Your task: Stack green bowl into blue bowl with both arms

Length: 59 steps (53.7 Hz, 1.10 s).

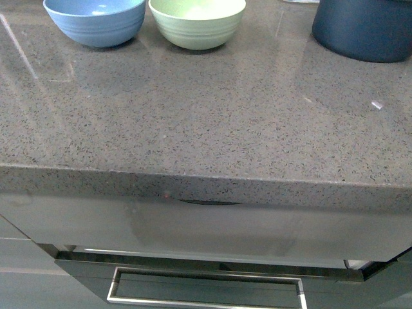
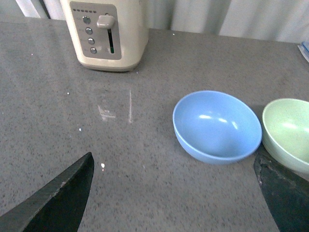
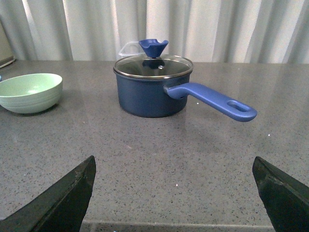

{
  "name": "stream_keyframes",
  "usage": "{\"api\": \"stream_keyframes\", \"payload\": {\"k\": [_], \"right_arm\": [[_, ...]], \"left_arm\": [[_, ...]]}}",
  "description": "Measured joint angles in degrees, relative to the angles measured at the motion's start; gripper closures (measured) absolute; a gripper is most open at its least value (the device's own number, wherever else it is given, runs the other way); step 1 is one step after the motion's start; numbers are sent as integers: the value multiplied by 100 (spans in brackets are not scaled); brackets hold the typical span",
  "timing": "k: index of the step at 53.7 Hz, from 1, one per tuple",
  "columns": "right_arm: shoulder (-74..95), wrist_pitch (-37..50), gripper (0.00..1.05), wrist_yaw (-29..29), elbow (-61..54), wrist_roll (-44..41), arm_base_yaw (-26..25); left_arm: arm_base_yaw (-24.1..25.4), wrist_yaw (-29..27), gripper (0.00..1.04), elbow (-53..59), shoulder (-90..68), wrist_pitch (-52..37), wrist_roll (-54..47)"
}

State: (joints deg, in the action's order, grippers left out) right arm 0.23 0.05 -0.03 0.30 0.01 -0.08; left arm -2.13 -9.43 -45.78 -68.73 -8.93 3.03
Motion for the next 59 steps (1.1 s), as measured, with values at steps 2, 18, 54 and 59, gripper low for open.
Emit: {"api": "stream_keyframes", "payload": {"k": [2, 18, 54, 59], "right_arm": [[0, 0, 10, -2, 0, 0, 0], [0, 0, 10, -2, 0, 0, 0], [0, 0, 10, -2, 0, 0, 0], [0, 0, 10, -2, 0, 0, 0]], "left_arm": [[-33, 0, 7, 114, 142, 31, -4], [140, 789, 22, 758, 271, -1344, -153], [197, 929, 101, 3786, 2533, -2625, -273], [197, 927, 101, 3917, 2769, -2514, -273]]}}
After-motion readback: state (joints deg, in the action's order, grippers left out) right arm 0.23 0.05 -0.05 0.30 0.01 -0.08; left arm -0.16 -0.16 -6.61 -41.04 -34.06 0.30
